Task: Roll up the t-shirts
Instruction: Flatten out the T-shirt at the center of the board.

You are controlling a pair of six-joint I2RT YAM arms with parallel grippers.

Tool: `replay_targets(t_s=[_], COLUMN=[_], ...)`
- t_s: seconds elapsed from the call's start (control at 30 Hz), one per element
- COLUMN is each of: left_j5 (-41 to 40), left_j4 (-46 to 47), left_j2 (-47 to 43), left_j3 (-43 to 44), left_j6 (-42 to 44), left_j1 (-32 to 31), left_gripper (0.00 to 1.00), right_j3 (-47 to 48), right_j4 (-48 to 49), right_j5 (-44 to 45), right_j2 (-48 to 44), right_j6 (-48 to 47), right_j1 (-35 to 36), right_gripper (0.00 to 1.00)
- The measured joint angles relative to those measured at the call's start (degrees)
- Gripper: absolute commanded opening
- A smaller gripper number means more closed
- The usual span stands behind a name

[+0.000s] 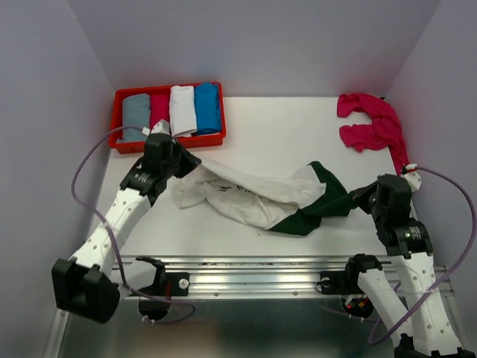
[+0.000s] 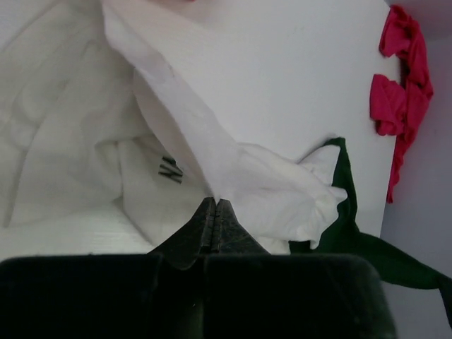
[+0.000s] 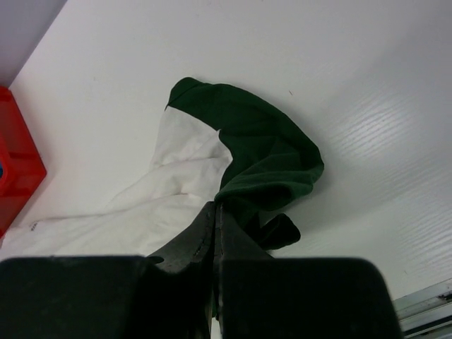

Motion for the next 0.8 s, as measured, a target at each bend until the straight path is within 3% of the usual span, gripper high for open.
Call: replay_targets(t_s=[0.07, 0.17, 0.2, 0.23, 0.33, 0.63, 0.8], left_j5=[0.7, 2.3, 2.9, 3.0, 4.0, 2.4, 1.7], left_j4=[-0.5, -4.5, -6.3, -7.0, -11.5, -10.3, -7.8], left_j2=[-5.6, -14.0, -15.4, -15.9, -17.6, -17.2, -16.5], left_j3=[-5.7, -17.6, -20.9, -22.4, -27.8, -28.1, -28.5], left_j6=[-0.5, -2.7, -3.7, -4.3, -6.7, -8.7, -9.8], left_j1=[0.0, 0.0, 0.0, 0.0, 0.0, 0.0, 0.0], left_gripper=[0.0, 0.45, 0.64, 0.68, 0.68, 0.53, 0.62], right_j3=[0.3, 0.8, 0.9, 0.9, 0.9, 0.9, 0.9], right_j4=[-0.6, -1.5, -1.7, -1.8, -2.0, -1.9, -1.9], right_j5=[0.2, 0.5, 0.5, 0.5, 0.5, 0.3, 0.1], right_j2=[-0.3, -0.3, -0.3, -0.3, -0.2, -0.1, -0.1], right_j6=[0.2, 0.6, 0.7, 0.7, 0.9, 1.1, 1.1], right_j1=[0.0, 0.0, 0.0, 0.0, 0.0, 0.0, 0.0], right_gripper=[0.01, 0.01, 0.01, 0.01, 0.01, 0.01, 0.01])
